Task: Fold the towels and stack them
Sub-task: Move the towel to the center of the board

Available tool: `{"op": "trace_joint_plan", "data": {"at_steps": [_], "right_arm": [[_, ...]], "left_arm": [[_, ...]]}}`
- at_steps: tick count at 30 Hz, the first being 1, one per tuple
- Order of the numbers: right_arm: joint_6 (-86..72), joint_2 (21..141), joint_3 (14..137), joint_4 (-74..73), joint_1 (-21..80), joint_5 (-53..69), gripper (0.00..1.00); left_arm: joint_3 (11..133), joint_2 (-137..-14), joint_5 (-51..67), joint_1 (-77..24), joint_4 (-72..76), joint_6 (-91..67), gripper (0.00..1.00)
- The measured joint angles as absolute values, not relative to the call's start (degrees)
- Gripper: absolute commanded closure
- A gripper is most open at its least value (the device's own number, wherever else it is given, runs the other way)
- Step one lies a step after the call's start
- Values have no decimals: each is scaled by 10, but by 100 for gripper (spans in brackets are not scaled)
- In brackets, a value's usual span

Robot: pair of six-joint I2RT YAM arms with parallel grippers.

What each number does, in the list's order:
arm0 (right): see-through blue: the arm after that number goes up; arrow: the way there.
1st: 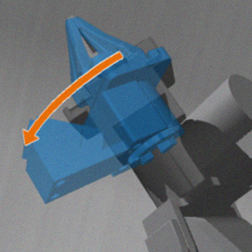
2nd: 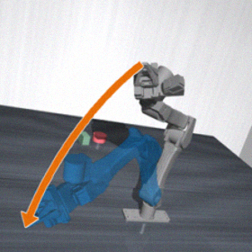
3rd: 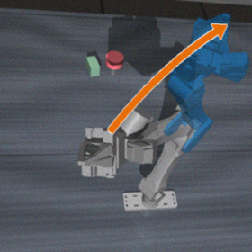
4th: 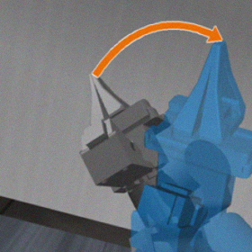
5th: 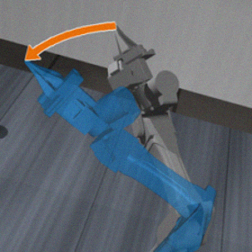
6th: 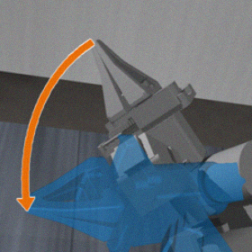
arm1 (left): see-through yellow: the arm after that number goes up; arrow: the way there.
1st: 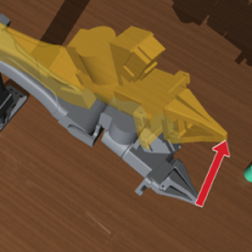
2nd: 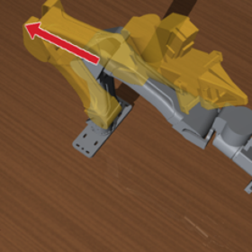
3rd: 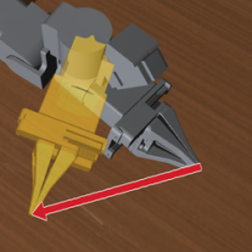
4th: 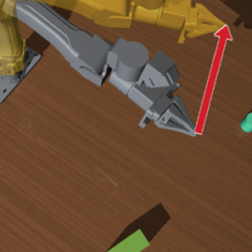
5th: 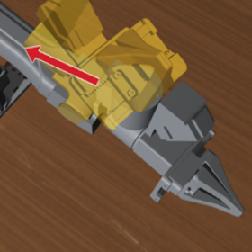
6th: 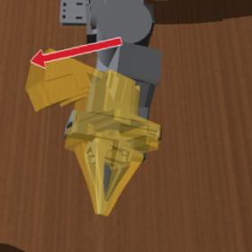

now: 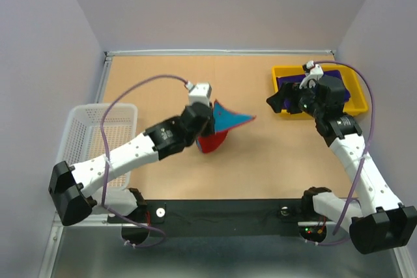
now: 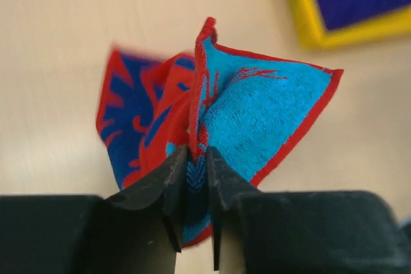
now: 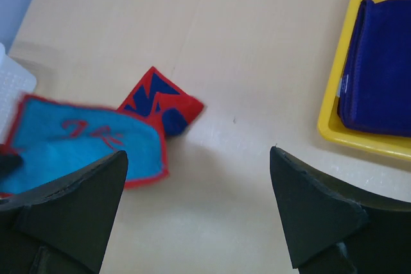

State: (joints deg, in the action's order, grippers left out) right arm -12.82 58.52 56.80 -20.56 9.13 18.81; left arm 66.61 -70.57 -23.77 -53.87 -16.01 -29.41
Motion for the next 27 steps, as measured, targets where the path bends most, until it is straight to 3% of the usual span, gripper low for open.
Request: {"op": "trace_joint_plan", "data": {"at_steps": [2, 5, 6, 13, 21, 27], "right_arm": [[-126, 582, 558, -208, 91, 195, 5], [-120, 590, 545, -221, 91, 210, 6], [-118, 596, 542, -227, 91, 217, 7], [-111, 669, 534, -254, 124, 239, 19], [-100, 770, 502, -264, 261, 208, 23], [-92, 825, 488, -265, 299, 183, 25]], "left_arm": [[562, -686, -234, -572, -154, -327, 47], [456, -645, -229, -625, -155, -377, 17], [428, -616, -227, -645, -157, -394, 15], [402, -517, -234, -674, -139, -455, 17], [424, -645, -275, -664, -149, -501, 27], [421, -712, -255, -550, -99, -493, 28]]}}
